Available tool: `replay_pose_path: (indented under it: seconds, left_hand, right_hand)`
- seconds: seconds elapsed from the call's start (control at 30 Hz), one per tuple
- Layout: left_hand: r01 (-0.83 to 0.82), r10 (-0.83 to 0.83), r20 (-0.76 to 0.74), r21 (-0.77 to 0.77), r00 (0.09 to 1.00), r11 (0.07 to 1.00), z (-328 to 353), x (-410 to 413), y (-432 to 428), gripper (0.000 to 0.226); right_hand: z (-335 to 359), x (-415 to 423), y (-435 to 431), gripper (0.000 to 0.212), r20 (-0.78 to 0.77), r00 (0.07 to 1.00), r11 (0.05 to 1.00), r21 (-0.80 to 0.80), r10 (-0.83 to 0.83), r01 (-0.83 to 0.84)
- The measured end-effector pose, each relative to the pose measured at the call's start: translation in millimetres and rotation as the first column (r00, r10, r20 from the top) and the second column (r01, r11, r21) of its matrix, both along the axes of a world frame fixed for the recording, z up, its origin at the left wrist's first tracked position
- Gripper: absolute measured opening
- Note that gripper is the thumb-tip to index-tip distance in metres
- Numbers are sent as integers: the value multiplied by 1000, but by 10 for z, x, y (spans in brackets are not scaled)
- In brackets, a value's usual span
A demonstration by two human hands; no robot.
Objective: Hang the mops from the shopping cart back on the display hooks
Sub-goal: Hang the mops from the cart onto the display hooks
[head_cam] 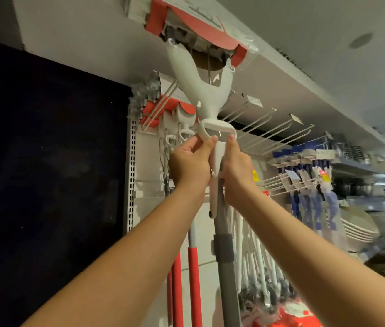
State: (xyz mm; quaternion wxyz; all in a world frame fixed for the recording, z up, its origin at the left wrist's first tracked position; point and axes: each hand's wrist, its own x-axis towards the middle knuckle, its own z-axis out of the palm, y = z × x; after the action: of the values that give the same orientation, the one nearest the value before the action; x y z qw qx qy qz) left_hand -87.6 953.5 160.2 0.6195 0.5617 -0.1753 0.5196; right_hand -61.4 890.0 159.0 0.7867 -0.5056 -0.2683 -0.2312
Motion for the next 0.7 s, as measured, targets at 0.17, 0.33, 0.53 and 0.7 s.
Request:
replay_pose_path:
  seconds: [0.17,0.33,0.53,0.7]
  left_hand:
    - [-122,119,40,75,992,990,328,257,57,6]
    - [-241,230,91,140,969,960,620,582,149,4]
    - [-357,342,107,203,934,912,972,958,175,14]
    - [-394,373,130,225,919,891,1170,1196,144,12]
  right_hand:
    - [275,215,64,47,-19,994,994,31,109,-108]
    - [527,541,132,39,3,964,956,125,266,-265]
    - [849,1053,184,39,41,915,893,208,400,-400]
    - [1071,1372,187,42,46,911,893,183,409,-410]
